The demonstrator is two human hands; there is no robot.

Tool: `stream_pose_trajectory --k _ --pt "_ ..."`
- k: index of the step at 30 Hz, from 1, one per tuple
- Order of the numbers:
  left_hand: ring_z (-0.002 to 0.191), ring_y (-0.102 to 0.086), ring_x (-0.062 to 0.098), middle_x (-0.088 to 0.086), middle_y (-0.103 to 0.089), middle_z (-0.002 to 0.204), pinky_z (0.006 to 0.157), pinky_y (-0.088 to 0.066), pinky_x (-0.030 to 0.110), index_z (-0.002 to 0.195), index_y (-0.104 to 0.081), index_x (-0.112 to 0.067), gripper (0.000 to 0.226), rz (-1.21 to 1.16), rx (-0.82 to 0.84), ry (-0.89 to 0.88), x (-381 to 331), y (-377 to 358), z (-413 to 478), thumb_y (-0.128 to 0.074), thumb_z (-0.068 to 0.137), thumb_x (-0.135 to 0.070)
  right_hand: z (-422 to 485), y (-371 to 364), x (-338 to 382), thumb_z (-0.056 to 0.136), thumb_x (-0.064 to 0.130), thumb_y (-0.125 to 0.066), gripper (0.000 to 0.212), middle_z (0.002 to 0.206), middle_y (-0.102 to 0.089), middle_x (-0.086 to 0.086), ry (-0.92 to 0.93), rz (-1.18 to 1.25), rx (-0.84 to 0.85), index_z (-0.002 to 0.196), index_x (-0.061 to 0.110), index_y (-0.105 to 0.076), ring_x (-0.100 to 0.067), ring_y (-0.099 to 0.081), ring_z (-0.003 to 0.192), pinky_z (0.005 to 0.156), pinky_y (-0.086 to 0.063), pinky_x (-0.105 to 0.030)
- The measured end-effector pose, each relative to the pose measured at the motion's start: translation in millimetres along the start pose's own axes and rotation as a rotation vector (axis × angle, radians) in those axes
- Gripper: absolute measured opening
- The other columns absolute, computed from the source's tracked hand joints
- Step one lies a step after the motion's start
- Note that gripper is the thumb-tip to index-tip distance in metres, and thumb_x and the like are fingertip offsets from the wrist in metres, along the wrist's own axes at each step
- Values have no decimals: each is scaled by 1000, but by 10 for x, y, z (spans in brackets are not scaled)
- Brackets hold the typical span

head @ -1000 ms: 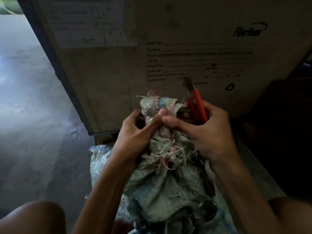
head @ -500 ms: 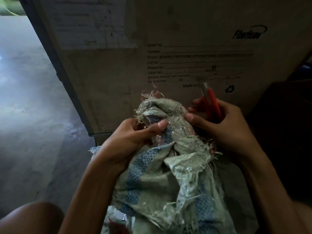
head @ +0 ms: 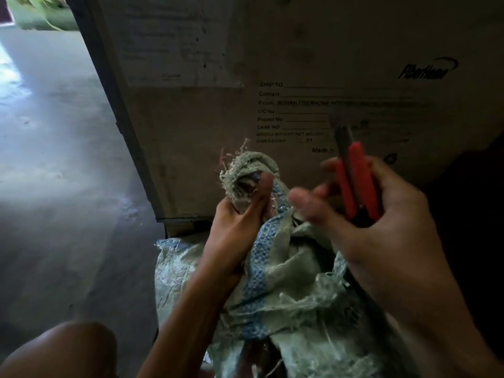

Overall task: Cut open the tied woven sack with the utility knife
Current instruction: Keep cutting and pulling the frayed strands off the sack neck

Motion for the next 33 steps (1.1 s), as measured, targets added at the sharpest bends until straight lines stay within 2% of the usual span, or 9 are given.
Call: stream_pose_trajectory --k 4,6,8,12,16,21,26,29,33 --pt "58 -68 3 -7 -69 59 55 -52 15 58 -70 -23 67 117 3 -27 -46 74 30 -54 64 -88 29 -153 -195 52 51 -92 60 95 -70 21 -44 -194 21 101 41 -58 9 -65 89 76 -53 -19" --pt "89 -78 12 1 -82 93 78 -61 29 91 -81 -25 79 12 59 70 16 111 72 -47 66 -92 79 -144 -265 55 41 -94 60 96 -72 23 -54 -170 51 102 41 -57 9 -67 91 81 -54 -22" --pt "112 -73 16 3 -77 121 98 -56 38 123 -72 -25 80 -161 90 140 5 158 68 -34 84 -85 116 -119 -309 59 32 -94 57 95 -75 21 -55 -128 98 101 40 -57 7 -70 92 86 -58 -31" --pt "112 -72 11 -5 -75 123 87 -59 29 120 -73 -36 61 -108 84 83 -42 279 92 -30 97 -73 135 -115 -389 61 17 -93 54 96 -80 6 -87 49 170 101 35 -61 -7 -75 96 91 -57 -52" --pt "126 -65 16 0 -70 134 94 -56 22 140 -59 -31 75 -113 199 36 -79 203 80 -31 91 -80 148 -74 -433 64 13 -91 53 93 -80 1 -69 90 71 105 30 -62 -11 -77 92 77 -64 -47" --pt "118 -70 22 4 -74 126 102 -55 38 131 -63 -22 63 -63 150 33 -13 197 110 -71 78 -55 143 -65 -419 59 24 -91 54 95 -78 5 -83 57 59 105 32 -64 -8 -76 93 82 -63 -47" --pt "117 -69 37 18 -74 122 101 -56 46 121 -71 -6 57 -214 28 132 35 220 115 -79 75 -39 80 25 -206 69 41 -86 47 102 -67 15 36 -266 -76 109 38 -62 2 -65 93 77 -51 -19" --pt "113 -62 43 26 -66 123 109 -46 56 131 -62 2 78 -350 -10 207 81 182 87 -85 66 -35 35 50 -47 85 45 -66 28 92 -61 11 101 -300 -139 112 36 -62 -1 -60 84 67 -40 -15" --pt "108 -71 38 26 -61 135 81 -60 42 143 -44 -8 97 -362 -120 184 81 253 110 -90 64 -38 -46 -41 101 97 46 -46 22 71 -59 14 106 -173 -43 105 42 -66 -2 -57 62 53 -41 -10"
Point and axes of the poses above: each hand's wrist, its own z-axis towards the middle knuckle, its own y-axis out of the back of the hand, x = y × z, the point moved 8 cm from there along z, towards the middle knuckle
